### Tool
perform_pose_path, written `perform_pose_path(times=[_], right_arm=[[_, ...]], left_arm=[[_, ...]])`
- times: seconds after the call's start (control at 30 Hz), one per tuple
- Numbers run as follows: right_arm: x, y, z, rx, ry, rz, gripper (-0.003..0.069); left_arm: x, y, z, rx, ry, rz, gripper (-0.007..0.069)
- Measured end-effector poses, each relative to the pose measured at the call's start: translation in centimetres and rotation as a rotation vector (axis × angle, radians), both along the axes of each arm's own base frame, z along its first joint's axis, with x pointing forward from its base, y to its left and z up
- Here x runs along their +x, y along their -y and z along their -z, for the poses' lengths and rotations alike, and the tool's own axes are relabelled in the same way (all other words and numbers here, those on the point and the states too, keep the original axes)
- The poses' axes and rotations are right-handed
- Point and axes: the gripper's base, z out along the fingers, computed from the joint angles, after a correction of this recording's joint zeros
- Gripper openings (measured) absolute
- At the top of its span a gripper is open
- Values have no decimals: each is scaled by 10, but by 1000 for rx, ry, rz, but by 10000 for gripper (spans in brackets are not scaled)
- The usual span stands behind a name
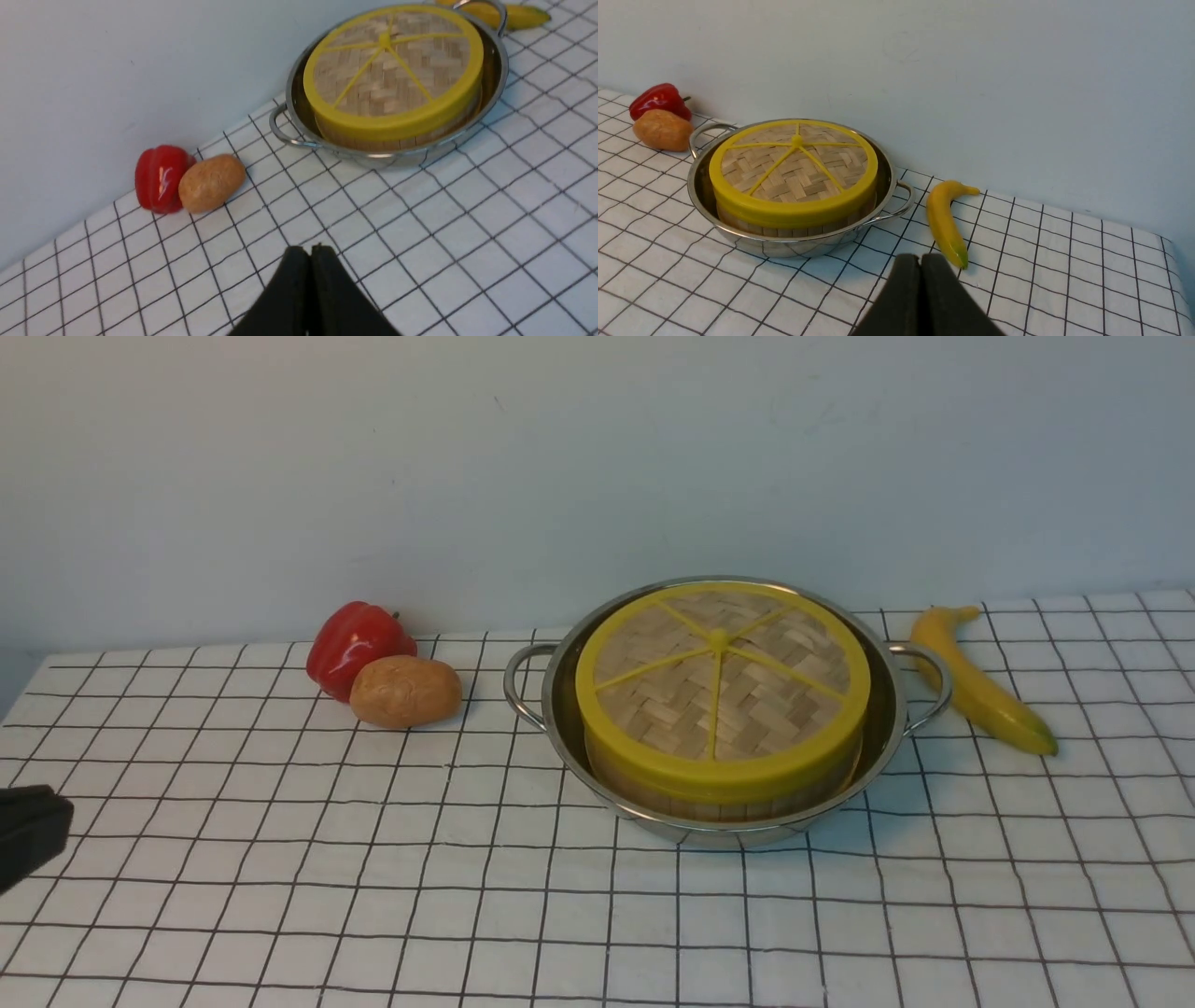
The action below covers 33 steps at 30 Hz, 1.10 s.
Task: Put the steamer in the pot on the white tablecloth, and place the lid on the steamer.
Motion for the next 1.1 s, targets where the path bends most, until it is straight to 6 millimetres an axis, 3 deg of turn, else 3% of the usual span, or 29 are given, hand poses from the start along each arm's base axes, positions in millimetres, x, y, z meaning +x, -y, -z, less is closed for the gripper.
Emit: perform_pose_path(times=[0.13, 0.33, 1.1], right_arm=[[-5, 2, 6, 1, 19, 4, -10], [-3, 1, 11, -4, 5, 5, -4], [-6, -16, 13, 179, -58, -144, 90]], left_arm=[[-8, -2, 28, -61, 42, 25, -19], [-8, 3, 54, -128, 62, 57, -16], [-6, 4, 53, -133, 102, 54, 41]])
